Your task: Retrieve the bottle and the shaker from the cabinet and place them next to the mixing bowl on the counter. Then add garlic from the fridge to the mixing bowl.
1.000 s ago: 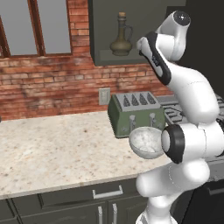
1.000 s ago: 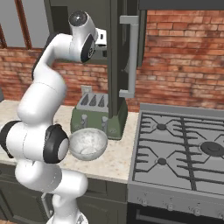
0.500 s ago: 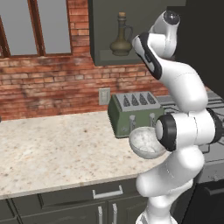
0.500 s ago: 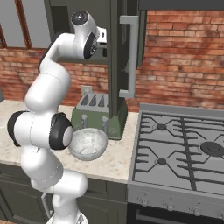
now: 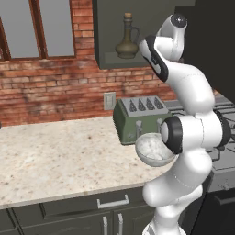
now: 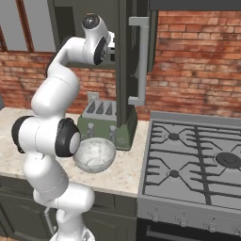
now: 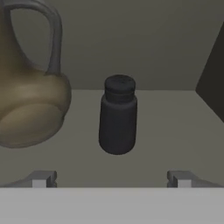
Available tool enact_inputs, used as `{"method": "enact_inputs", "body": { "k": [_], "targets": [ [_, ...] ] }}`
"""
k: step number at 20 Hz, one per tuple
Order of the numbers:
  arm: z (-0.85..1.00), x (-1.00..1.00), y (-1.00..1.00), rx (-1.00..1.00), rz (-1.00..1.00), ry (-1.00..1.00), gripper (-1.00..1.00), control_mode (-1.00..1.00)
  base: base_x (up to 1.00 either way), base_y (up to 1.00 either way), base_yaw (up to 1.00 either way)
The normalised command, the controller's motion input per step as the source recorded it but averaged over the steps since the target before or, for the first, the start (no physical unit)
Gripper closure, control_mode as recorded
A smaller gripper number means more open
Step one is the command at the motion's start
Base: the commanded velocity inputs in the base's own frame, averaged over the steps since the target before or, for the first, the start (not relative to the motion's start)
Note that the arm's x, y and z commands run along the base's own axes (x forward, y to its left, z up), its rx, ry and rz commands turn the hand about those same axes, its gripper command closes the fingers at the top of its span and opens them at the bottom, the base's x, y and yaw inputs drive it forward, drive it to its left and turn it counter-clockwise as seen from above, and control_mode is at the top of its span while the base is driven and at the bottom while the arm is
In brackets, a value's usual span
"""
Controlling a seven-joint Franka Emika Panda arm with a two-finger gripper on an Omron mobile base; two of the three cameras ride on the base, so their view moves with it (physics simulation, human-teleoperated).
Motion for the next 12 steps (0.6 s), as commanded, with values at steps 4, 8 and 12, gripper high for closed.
{"method": "enact_inputs", "body": {
  "k": [4,8,12],
  "targets": [
    [-0.21,0.16,-0.1,0.0,0.0,0.0,-1.0,-1.0,0.0,0.0,0.0],
    [-0.07,0.26,-0.02,0.0,0.0,0.0,-1.0,-1.0,0.0,0.0,0.0],
    [0.0,0.28,0.0,0.0,0.0,0.0,-1.0,-1.0,0.0,0.0,0.0]
  ]
}}
